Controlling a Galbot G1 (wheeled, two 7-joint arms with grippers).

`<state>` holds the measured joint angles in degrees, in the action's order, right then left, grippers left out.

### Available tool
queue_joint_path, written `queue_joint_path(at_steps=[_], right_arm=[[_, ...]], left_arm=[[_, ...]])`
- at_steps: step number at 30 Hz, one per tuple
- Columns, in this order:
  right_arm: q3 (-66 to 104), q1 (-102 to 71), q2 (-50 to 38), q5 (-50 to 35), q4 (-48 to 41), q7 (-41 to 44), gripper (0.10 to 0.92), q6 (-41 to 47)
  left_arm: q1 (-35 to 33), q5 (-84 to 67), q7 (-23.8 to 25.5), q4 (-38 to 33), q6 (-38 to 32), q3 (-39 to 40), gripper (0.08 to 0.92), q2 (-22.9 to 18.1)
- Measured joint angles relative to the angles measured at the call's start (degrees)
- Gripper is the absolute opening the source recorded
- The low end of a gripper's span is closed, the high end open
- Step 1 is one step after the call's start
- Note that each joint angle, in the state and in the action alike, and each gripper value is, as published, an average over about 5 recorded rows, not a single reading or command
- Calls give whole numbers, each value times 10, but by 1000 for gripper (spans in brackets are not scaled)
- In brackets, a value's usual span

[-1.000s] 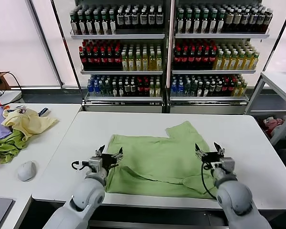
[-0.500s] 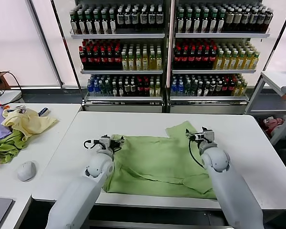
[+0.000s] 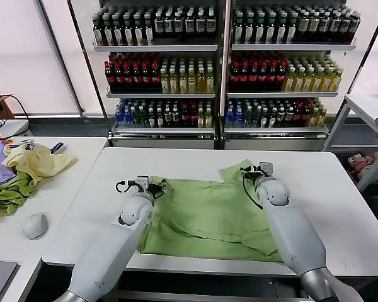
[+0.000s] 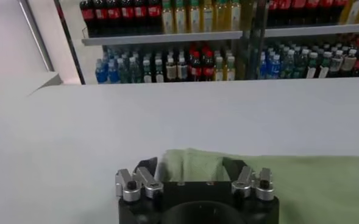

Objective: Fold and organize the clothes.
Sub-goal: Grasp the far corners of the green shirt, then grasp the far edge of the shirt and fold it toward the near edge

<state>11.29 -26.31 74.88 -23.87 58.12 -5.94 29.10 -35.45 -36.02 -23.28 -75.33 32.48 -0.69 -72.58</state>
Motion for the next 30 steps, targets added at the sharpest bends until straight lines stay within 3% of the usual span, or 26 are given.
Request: queue_joint_path(at_steps=[10,17,30], right_arm=[[-1,-7,-5,-24,-3,12,328,1],[4,-43,-19,-42,55,8,143,-13],[59,-162,-72,-79,267,0,117,-19]], left_arm=[[-13,-19,4,-11,1,-5,311,12],[-36,-30,14,-41,-19,-15,119,24],[-110,-47,39,-172,-75,-42,91,70]])
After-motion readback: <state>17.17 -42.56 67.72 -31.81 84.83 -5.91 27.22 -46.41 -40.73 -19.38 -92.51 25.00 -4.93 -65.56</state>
